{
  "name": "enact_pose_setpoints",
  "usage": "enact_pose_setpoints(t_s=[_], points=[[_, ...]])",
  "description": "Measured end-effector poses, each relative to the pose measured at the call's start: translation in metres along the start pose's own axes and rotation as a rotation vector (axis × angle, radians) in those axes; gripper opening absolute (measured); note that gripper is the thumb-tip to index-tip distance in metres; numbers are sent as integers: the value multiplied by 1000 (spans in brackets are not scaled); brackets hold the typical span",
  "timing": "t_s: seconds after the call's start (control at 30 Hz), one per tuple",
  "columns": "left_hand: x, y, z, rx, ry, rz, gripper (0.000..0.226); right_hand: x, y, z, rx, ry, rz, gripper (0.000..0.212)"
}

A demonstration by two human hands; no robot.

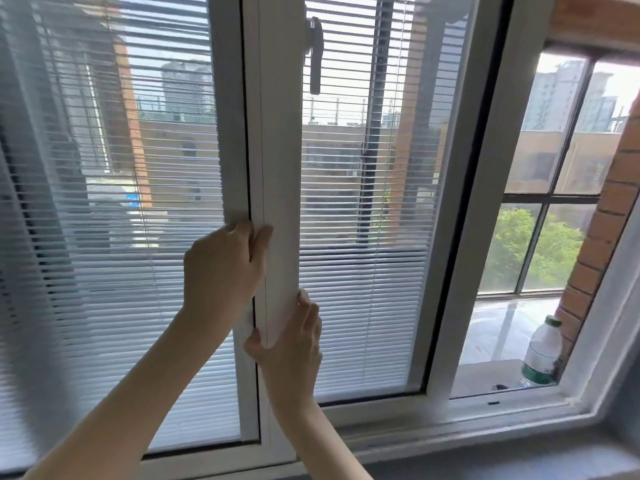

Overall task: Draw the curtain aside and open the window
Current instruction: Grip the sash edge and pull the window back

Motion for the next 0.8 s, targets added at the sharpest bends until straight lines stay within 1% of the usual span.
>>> enact_pose_setpoints(t_s=[0.37, 0.6, 0.8], points=[[1, -6, 12, -5, 5, 20, 41, 7, 10, 13, 16, -9, -15, 84], [1, -21, 38, 9, 2, -58, 44, 17, 27, 35, 0, -23, -10, 88], [3, -31, 66, -14, -17, -117, 42, 25, 46, 53, -14, -39, -7, 86]])
Point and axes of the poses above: each hand's wrist, its own x-axis towards the middle knuckle, its own y-axis out of the back of the hand, z = x × y, the point moved 10 cm from there along x, towards the middle knuckle, and after that the axes turned 2 degrees about x, right-handed, at the moved point
